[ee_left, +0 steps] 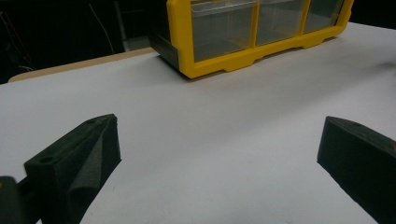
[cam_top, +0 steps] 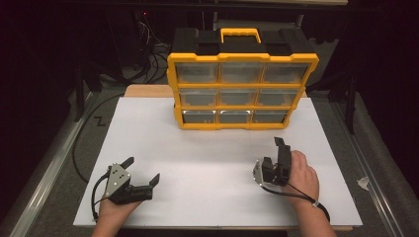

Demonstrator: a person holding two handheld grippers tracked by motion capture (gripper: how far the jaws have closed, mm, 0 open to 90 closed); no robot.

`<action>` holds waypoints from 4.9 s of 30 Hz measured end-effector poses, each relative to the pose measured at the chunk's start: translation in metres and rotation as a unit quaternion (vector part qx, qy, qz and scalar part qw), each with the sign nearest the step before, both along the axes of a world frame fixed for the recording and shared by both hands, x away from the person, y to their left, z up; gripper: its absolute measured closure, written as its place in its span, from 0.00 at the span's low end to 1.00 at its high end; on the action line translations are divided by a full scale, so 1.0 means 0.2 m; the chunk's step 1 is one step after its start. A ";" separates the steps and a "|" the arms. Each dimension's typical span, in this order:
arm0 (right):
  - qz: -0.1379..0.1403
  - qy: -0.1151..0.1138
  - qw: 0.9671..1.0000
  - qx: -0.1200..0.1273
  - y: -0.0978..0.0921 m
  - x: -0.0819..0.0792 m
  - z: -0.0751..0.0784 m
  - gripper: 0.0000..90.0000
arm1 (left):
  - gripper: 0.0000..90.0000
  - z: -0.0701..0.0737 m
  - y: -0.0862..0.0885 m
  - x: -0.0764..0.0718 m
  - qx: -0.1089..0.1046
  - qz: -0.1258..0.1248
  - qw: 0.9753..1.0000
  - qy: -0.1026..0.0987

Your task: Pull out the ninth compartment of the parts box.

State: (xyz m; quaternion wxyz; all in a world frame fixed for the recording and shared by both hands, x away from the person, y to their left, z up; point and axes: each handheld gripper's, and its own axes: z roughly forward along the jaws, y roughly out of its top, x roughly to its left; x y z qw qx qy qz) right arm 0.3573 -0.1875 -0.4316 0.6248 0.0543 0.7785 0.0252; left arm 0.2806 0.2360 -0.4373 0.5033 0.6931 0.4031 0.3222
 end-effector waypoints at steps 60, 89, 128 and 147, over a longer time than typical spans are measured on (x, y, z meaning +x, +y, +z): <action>-0.030 -0.080 0.995 -0.049 0.01 0.53 0.04 0.77 | 0.00 -0.02 0.00 0.01 -0.014 0.001 1.000 0.012; -0.022 -0.093 0.994 -0.059 0.02 0.53 0.03 0.90 | 0.00 -0.02 0.03 0.00 -0.025 0.010 1.000 0.011; 0.000 -0.061 0.997 -0.042 -0.01 0.38 0.06 0.62 | 0.00 -0.02 0.04 0.00 -0.028 0.009 1.000 0.007; -0.021 0.001 0.999 -0.048 -0.04 0.44 0.08 0.60 | 0.00 -0.01 0.04 0.00 -0.028 0.009 1.000 0.005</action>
